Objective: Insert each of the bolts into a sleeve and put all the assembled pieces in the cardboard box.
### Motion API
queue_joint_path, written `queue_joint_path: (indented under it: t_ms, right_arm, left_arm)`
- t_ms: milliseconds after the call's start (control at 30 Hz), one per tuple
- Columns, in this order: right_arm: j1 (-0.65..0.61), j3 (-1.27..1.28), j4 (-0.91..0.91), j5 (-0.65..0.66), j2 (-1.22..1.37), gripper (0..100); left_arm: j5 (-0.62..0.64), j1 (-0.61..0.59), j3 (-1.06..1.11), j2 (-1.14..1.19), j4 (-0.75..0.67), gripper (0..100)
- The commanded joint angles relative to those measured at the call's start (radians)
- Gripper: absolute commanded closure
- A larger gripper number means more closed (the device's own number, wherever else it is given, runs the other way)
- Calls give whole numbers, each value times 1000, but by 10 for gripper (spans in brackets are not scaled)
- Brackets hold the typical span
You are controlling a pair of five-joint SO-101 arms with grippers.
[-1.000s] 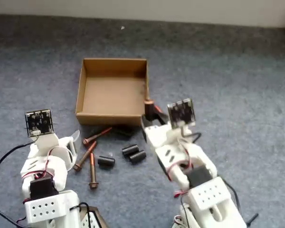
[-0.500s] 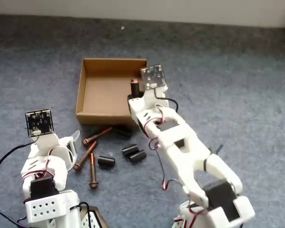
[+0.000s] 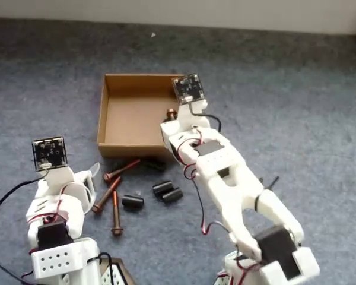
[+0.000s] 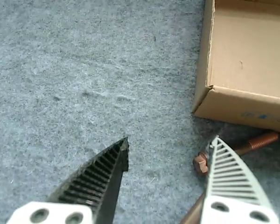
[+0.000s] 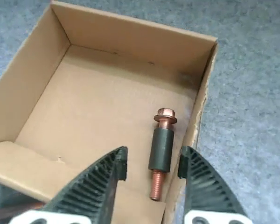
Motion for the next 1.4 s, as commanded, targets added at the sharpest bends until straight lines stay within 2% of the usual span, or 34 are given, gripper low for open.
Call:
queue_joint_path:
  t_ms: [0,167,333,533,633,900,1100,1367]
  right_arm:
    - [7,-38,214,-12,-237,830]
    - [-7,-36,501,-178,-424,830]
    - [-87,-33,725,-334,-412,829]
    - [-173,-35,766,-594,-234,828]
    - [-226,-38,768,-675,-134,828]
    - [-246,-47,760,-700,56,828]
    - [-220,-42,668,-755,127,828]
    - [-232,-44,665,-755,179,828]
  left_arm:
    - [-8,-8,-1,-7,-15,716]
    - [-8,-8,-1,-7,-15,716]
    - [-8,-8,-1,-7,-15,716]
    - [-8,-8,-1,-7,-15,716]
    - [-8,-8,-1,-7,-14,716]
    - [-8,-8,-1,-7,-14,716]
    - [-8,-8,-1,-7,-12,716]
    - [-8,-8,-1,-7,-12,716]
